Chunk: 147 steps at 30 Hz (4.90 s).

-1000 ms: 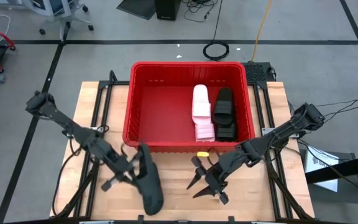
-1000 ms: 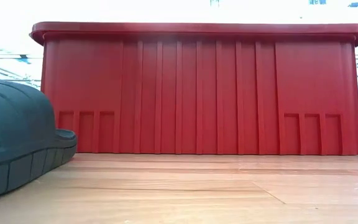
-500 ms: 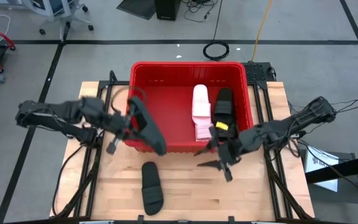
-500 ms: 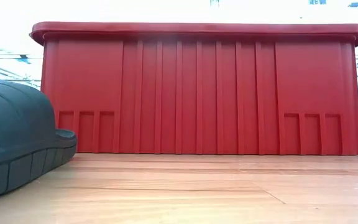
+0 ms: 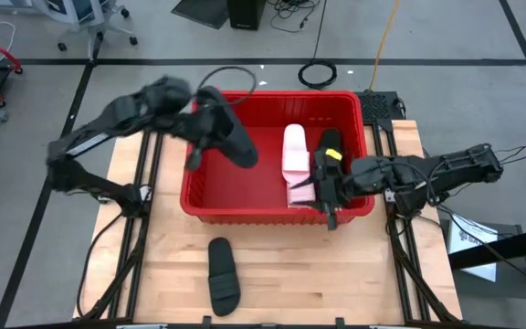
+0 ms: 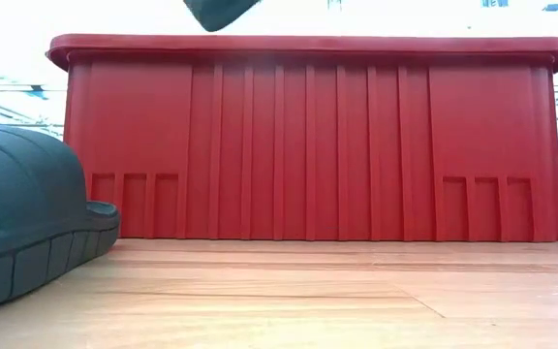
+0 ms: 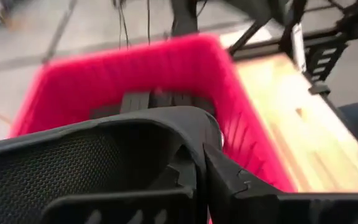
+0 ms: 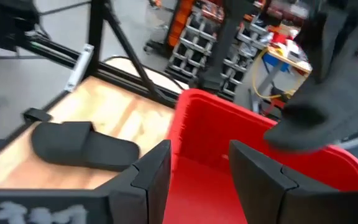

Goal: Pick and place slides into bin
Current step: Put the left black slide into the red bin, then put the black slide into the red bin

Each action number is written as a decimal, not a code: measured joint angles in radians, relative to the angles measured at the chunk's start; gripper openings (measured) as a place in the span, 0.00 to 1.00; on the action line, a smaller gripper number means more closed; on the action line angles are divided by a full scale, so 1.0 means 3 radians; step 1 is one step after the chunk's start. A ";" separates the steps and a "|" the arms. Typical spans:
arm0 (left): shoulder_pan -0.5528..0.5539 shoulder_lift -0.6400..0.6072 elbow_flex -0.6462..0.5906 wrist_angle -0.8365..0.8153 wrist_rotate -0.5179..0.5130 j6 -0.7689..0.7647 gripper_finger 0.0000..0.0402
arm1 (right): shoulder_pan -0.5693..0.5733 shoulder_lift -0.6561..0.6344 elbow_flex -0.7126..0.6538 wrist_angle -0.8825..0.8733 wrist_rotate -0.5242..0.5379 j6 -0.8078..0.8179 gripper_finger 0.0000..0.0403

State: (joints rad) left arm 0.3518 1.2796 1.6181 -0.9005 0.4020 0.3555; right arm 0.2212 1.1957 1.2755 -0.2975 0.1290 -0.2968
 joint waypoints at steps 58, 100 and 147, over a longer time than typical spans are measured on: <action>0.0493 0.2622 0.0311 -0.0197 0.1556 0.0809 0.09 | -0.1219 -0.0004 -0.0326 -0.0271 -0.1062 -0.0112 0.37; 0.0190 0.2999 0.0306 0.0150 0.0842 0.0170 0.38 | -0.1212 -0.0004 -0.0326 -0.0323 -0.1228 -0.0102 0.37; 0.0347 0.2944 0.1850 -0.1047 -0.1275 0.0256 0.62 | -0.1211 -0.0004 -0.0326 -0.0222 -0.1232 -0.0097 0.37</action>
State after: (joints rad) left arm 0.4559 2.1628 2.1730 -1.2147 0.0194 0.4324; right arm -0.1421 1.1947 1.1778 -0.3640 -0.2405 -0.3260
